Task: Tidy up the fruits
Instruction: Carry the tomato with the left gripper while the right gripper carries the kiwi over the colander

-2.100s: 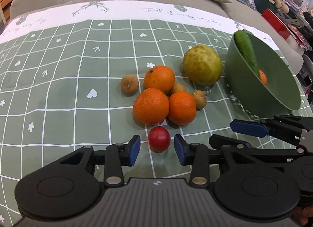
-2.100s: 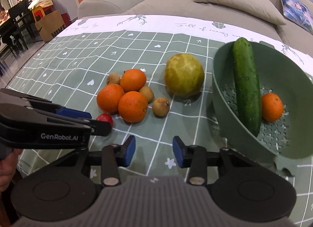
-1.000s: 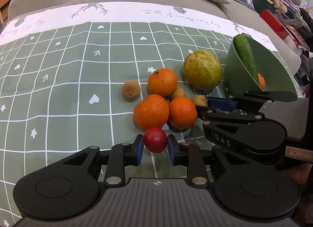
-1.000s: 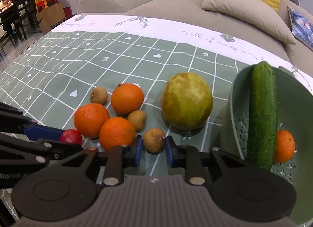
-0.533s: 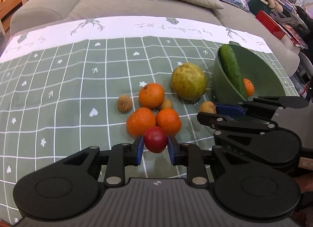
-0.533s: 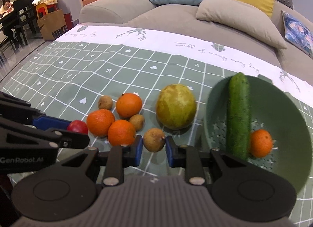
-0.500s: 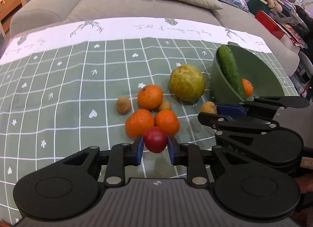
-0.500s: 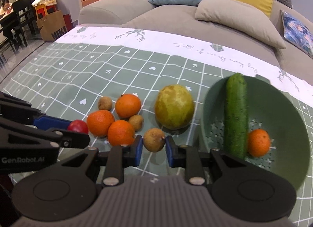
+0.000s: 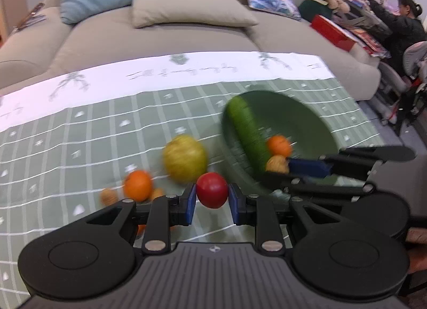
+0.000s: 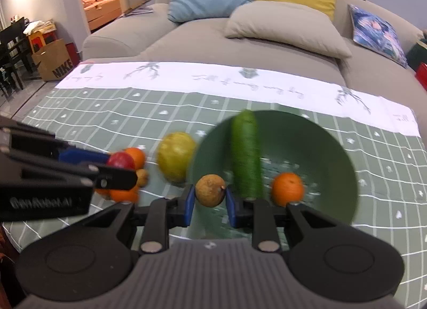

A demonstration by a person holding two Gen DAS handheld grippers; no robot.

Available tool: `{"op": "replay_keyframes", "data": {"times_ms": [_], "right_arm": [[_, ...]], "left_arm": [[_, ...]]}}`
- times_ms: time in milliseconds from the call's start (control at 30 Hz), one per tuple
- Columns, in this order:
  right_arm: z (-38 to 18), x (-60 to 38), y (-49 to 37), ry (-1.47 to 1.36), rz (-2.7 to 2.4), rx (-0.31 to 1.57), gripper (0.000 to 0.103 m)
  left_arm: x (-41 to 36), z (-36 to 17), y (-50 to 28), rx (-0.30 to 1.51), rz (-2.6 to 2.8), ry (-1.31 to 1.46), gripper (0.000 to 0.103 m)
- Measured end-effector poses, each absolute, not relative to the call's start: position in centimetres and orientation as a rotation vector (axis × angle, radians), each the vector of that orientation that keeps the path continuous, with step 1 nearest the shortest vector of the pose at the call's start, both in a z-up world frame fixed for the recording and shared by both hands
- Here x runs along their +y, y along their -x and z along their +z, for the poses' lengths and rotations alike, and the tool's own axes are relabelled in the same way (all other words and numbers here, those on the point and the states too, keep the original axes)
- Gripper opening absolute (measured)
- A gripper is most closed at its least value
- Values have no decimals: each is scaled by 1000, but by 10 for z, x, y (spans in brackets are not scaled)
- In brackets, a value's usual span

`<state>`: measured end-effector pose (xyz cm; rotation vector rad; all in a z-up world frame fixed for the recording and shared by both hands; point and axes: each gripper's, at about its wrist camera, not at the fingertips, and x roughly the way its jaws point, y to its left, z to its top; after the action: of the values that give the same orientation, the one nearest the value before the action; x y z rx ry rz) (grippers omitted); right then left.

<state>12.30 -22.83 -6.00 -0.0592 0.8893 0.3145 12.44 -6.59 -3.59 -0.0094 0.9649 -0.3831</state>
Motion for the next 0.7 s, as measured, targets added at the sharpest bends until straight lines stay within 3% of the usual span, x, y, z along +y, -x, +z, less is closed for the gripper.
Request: {"op": "replay_keyframes", "data": {"times_ms": [700], "right_arm": [[-105, -286, -167, 94, 292, 1091, 21]], "left_arm": [[-143, -82, -180, 1182, -512, 28, 29]]}}
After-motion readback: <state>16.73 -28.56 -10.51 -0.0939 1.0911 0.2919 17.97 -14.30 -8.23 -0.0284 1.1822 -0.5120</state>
